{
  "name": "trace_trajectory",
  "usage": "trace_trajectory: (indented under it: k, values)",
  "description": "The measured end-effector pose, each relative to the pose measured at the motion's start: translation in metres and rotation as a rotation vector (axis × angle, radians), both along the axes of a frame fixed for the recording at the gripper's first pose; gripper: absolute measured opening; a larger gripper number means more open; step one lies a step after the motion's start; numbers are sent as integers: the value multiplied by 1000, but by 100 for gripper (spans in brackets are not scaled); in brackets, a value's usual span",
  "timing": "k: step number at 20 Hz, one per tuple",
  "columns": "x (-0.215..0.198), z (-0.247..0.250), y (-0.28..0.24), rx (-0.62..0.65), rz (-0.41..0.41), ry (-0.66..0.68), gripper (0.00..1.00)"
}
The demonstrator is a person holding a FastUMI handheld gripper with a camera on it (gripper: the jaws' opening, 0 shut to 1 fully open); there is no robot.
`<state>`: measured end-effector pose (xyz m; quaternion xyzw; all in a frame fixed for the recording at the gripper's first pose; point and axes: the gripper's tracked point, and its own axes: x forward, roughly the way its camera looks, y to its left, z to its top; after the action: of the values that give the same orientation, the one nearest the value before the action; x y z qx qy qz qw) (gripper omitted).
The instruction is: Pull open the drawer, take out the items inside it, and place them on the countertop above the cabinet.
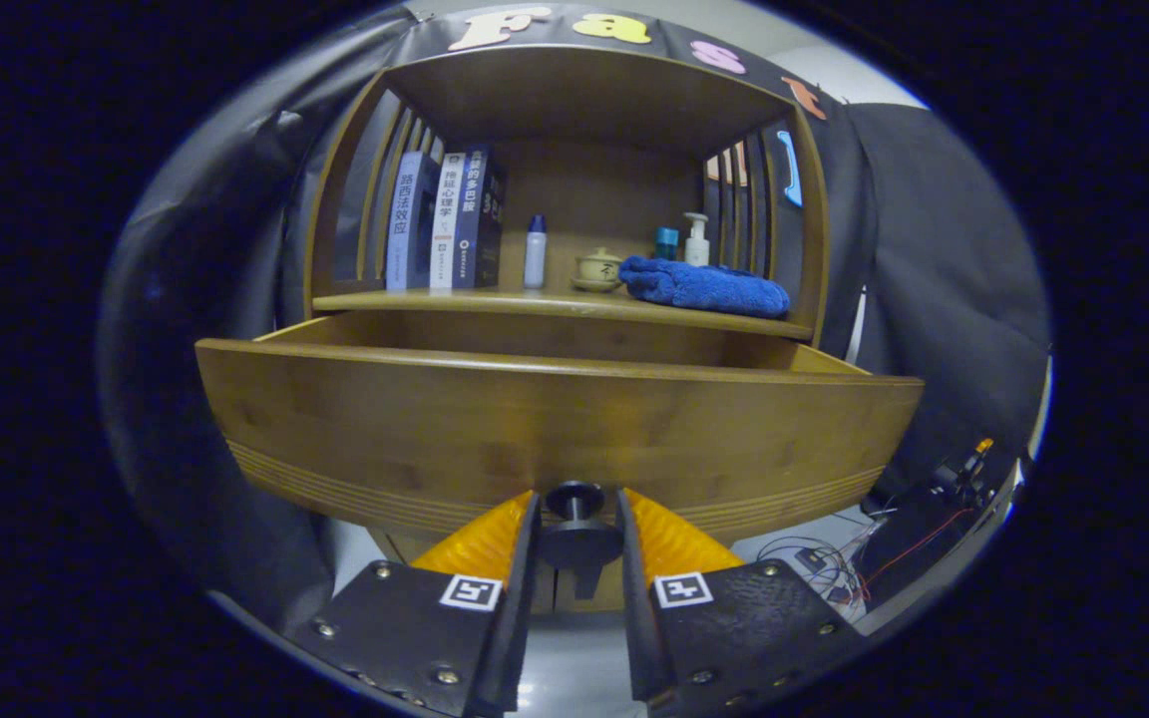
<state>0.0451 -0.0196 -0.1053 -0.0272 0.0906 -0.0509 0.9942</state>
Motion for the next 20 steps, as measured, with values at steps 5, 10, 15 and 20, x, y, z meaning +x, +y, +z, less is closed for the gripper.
trace_trajectory:
  k: [5,10,15,20]
  values:
    - [2,-6,1,82,23,9,41]
    - [-8,-8,0,-10,2,58,33]
    - [-29,-9,1,25,1,32,32]
    - [-18,-5,-3,86,-11,-42,35]
